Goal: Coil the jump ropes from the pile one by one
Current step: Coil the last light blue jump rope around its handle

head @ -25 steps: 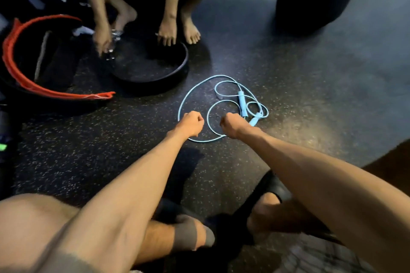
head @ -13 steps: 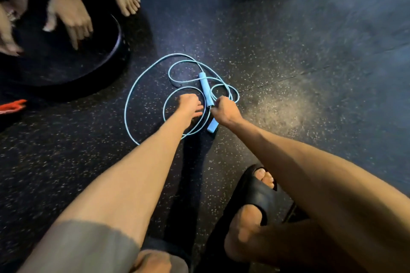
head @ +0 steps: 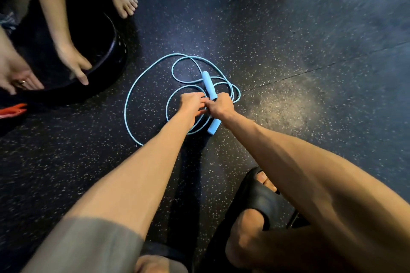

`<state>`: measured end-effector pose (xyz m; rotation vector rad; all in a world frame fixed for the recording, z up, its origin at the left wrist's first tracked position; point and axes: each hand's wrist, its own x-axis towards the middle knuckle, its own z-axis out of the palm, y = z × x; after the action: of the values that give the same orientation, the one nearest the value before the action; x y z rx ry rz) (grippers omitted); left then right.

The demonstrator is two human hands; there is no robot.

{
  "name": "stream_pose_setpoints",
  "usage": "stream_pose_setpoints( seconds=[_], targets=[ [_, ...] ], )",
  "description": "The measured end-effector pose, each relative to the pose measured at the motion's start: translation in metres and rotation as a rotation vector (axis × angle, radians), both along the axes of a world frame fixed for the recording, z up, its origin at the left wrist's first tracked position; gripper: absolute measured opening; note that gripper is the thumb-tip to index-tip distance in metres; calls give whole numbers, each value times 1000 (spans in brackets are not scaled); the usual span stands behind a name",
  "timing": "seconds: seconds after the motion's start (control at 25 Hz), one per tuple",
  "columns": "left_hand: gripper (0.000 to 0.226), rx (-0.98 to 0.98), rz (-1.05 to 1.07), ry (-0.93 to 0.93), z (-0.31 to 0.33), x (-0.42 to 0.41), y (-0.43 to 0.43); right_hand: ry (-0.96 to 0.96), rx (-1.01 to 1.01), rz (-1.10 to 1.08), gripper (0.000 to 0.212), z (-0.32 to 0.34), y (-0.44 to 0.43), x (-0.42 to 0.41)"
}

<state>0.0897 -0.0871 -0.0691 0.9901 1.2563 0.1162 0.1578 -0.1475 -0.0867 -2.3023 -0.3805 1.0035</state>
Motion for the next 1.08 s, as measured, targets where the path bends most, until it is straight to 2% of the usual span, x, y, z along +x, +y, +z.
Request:
stream_pose_setpoints(
  seconds=[0.08, 0.16, 0.24, 0.36, 0.44, 0.48, 0.56, 0.64, 0.76, 0.88, 0.96, 1.0, 1.08],
  targets=[
    [25, 218, -114, 37, 22, -7, 1, -40, 40, 56, 10, 24, -2, -6],
    [26, 548, -238, 158, 47, -22, 5, -79, 82, 148, 8, 57, -5, -12],
    [37, 836, -315, 263, 73, -43, 7, -101, 123, 293, 11, 95, -8, -16],
    [60, 1116, -417, 463, 119, -79, 4, -171, 85, 536, 9, 158, -9, -26],
    [66, 1301, -497, 594, 149, -101, 3, -197, 85, 682, 15, 198, -8, -36],
    [60, 1381, -510, 624, 163, -112, 2, -189, 82, 731, 13, 216, -9, -42],
    [36, 1511, -548, 637, 192, -130, -4, -147, 103, 782, 8, 252, -12, -57],
    [19, 1546, -612, 580, 213, -144, -10, -138, 150, 812, 16, 280, -16, -66],
    [20, 1469, -553, 494, 244, -171, -14, -107, 171, 884, 29, 312, -29, -70],
    [25, 1366, -468, 562, 259, -205, -16, -136, 100, 983, 28, 328, -45, -76],
    [21, 1312, -482, 579, 259, -216, -11, -237, 174, 1006, 20, 335, -48, -80],
    [19, 1228, -468, 478, 260, -221, -11, -294, 236, 1018, 17, 339, -48, -84],
    [25, 989, -424, 100, 265, -223, -11, -386, 350, 1039, 17, 348, -47, -92]
  ],
)
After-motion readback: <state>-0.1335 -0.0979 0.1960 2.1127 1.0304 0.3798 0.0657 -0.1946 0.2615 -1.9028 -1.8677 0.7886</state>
